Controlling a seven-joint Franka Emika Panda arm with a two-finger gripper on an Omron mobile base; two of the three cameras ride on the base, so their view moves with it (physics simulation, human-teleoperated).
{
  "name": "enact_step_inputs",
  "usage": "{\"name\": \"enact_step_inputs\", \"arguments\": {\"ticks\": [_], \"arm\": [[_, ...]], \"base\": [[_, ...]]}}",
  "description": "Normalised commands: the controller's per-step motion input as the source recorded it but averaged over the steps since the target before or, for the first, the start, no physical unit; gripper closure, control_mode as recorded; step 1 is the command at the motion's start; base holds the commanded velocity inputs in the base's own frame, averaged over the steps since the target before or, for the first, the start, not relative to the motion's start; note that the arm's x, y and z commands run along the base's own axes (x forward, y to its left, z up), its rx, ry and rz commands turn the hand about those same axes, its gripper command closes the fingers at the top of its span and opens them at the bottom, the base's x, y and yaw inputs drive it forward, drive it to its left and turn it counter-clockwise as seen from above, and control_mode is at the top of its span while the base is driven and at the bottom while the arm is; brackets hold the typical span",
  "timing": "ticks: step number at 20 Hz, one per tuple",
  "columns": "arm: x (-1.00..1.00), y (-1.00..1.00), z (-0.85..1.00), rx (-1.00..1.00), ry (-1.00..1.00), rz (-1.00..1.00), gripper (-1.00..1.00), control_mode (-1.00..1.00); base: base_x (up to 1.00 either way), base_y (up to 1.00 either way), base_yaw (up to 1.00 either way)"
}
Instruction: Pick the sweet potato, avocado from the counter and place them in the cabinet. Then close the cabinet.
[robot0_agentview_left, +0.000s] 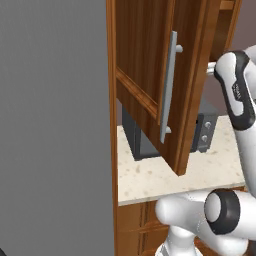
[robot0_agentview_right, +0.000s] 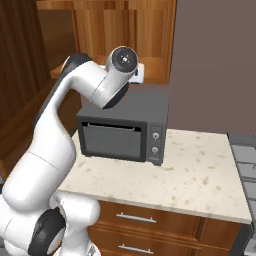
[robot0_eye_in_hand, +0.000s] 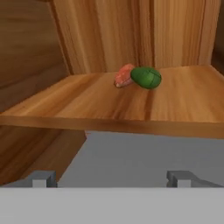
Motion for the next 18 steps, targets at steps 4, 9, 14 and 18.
{"name": "enact_step_inputs", "arguments": {"ticks": [4,9,14,18], "arm": [[-1.00,0.04,0.22,-0.11,-0.03,0.21,-1.00,-1.00],[-1.00,0.25,0.20,-0.15,0.00,0.17,-1.00,-1.00],[-1.00,0.56,0.03,-0.22,-0.07,0.10,-1.00,-1.00],[-1.00,0.64,0.00,-0.27,-0.36,0.00,-1.00,-1.00]], "base": [[0.00,0.00,0.00],[0.00,0.00,0.00],[0.00,0.00,0.00],[0.00,0.00,0.00]]}}
